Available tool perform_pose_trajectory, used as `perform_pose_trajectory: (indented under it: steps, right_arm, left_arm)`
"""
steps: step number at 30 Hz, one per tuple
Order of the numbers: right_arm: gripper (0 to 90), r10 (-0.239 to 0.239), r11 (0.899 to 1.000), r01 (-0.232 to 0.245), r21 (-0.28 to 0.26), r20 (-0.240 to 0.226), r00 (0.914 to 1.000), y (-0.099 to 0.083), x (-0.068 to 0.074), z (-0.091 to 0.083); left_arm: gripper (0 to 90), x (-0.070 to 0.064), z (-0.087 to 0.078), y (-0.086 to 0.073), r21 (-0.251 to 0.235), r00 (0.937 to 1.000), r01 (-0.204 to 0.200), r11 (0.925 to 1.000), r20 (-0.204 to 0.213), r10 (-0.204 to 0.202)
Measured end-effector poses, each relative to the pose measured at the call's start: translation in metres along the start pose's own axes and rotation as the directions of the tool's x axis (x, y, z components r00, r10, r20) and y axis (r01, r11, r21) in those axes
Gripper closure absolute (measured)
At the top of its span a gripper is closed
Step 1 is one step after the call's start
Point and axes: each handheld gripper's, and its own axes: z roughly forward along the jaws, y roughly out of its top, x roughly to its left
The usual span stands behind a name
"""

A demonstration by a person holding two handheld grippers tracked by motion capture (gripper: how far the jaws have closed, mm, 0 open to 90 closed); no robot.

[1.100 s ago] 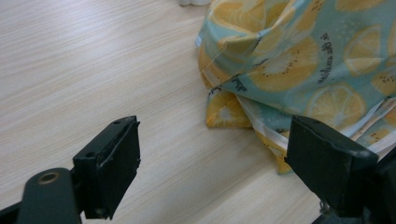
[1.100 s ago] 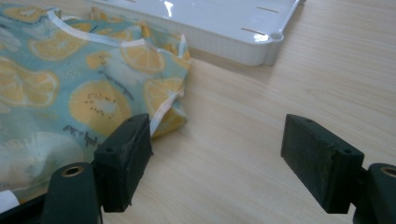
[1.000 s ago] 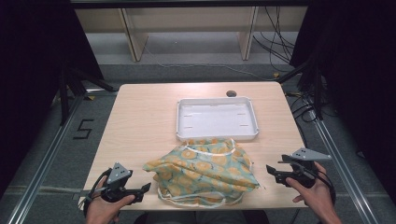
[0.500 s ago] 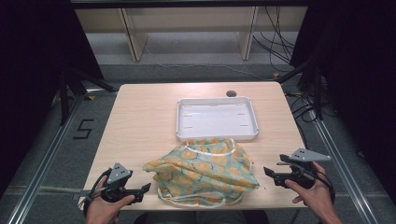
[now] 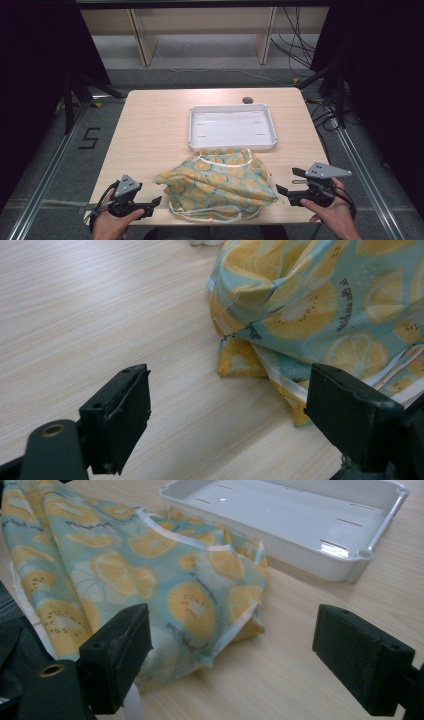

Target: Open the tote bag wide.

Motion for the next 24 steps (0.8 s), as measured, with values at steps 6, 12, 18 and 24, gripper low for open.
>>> perform_pose_trajectory:
  steps: [6, 12, 18, 24]
  right_arm:
    - [17.0, -0.003, 1.0, 0.003, -0.014, -0.047, 0.9989, 0.003, 0.013, -0.002]
    - [15.9, -0.071, 0.997, 0.072, 0.003, -0.111, 0.9913, 0.005, 0.033, 0.002]
    - [15.9, -0.129, 0.99, 0.136, 0.035, -0.164, 0.978, 0.005, 0.045, 0.011]
    - [15.8, -0.14, 0.986, 0.153, 0.062, -0.168, 0.9757, 0.003, 0.052, 0.018]
  left_arm:
    - [17.5, 0.0, 0.0, 0.0, -0.007, 1.0, 0.006, 1.0, -0.002, -0.006]
    - [17.8, 0.002, -0.001, 0.0, 0.009, 0.9998, -0.018, 0.9998, -0.006, 0.018]
    - [17.8, 0.002, -0.001, 0.0, 0.012, 0.9998, -0.017, 0.9998, -0.005, 0.017]
    - [17.7, 0.001, 0.0, 0.0, 0.003, 1.0, 0.001, 1.0, -0.004, -0.001]
